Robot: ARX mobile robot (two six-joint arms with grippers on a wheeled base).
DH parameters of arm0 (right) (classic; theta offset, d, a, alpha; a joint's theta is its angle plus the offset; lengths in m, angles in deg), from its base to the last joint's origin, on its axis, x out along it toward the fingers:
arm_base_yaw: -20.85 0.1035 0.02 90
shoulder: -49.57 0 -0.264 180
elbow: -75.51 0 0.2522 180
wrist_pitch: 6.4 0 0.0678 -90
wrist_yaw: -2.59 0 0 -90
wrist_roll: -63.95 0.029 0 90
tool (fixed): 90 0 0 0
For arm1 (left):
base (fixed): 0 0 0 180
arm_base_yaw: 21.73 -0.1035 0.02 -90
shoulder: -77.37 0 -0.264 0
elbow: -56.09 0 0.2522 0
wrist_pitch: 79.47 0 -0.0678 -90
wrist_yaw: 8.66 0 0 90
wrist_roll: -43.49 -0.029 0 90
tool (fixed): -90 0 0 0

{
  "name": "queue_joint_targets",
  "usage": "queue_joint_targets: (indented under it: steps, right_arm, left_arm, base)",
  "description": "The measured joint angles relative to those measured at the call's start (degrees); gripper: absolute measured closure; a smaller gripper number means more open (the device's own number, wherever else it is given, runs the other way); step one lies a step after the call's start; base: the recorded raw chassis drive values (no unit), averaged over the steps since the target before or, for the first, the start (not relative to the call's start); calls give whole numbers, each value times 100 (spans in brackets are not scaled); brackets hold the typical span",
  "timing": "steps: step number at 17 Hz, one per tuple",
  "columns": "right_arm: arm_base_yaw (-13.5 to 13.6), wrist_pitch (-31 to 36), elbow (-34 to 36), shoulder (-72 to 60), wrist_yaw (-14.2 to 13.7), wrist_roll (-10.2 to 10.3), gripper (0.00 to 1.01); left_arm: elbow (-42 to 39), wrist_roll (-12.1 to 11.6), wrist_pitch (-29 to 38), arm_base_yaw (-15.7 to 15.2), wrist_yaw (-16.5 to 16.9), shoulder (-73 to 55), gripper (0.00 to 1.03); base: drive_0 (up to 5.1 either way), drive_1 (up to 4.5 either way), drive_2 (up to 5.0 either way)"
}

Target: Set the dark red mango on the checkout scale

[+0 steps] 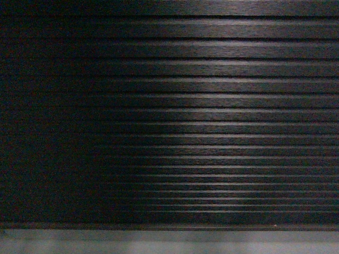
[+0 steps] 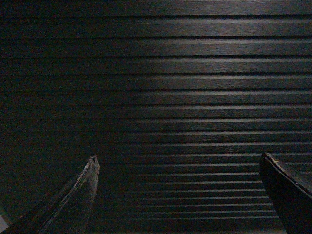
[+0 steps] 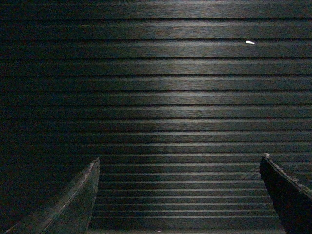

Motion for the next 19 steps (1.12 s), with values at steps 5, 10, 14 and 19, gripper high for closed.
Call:
queue_joint_targets:
  steps: [5,10,14,19]
  right_arm:
    - [0,0,0,0,0,2,3]
    - [0,0,0,0,0,0,3]
    - [0,-15,0,0,0,2,3]
    - [0,4,0,0,2,-2,3]
  left_arm:
    - [0,0,0,0,-2,0,5]
    - [0,0,0,0,0,0,5]
    - [0,-2,-15,0,2,0,5]
    - [0,-20,0,0,-7,0,5]
  base:
    - [0,0,0]
    - [0,0,0]
    - [0,0,0]
    - [0,0,0]
